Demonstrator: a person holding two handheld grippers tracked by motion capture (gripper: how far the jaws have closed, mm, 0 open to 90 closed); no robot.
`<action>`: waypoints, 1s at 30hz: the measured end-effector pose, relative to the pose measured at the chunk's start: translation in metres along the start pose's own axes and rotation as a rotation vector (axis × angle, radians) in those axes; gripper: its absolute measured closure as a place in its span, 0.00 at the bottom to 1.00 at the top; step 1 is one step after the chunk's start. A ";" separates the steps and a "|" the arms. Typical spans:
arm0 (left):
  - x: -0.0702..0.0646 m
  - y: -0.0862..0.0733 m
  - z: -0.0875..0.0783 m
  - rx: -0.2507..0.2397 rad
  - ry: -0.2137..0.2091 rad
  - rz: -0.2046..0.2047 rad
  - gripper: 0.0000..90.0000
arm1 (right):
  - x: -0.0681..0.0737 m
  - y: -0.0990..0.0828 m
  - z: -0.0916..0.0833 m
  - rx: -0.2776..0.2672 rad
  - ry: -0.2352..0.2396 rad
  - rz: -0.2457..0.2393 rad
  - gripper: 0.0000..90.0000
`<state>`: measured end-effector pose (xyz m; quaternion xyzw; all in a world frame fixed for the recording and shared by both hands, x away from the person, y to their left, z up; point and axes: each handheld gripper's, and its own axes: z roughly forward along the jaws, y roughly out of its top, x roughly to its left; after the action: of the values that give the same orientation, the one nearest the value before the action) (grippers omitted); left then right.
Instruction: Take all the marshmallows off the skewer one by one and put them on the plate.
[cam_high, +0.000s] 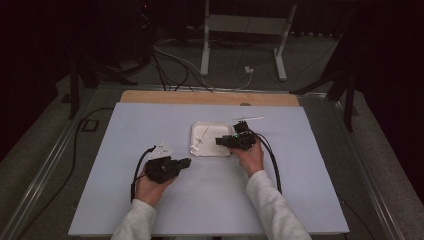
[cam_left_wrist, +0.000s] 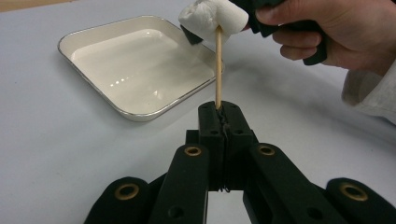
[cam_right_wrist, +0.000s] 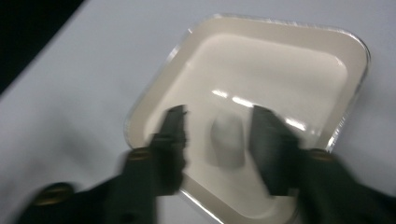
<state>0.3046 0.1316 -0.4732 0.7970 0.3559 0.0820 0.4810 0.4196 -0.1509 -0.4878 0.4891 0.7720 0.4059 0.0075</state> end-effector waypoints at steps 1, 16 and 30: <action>0.000 0.000 0.000 0.000 0.001 -0.001 1.00 | -0.001 0.000 0.001 0.013 0.003 0.001 0.51; 0.001 0.000 0.001 0.001 0.005 -0.010 1.00 | 0.005 0.001 -0.021 -0.047 0.144 -0.004 0.25; 0.001 -0.001 0.003 0.005 0.007 -0.013 1.00 | 0.023 0.000 -0.041 -0.081 0.326 -0.024 0.25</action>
<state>0.3063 0.1298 -0.4754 0.7956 0.3630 0.0808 0.4783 0.3906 -0.1588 -0.4516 0.4067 0.7518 0.5106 -0.0930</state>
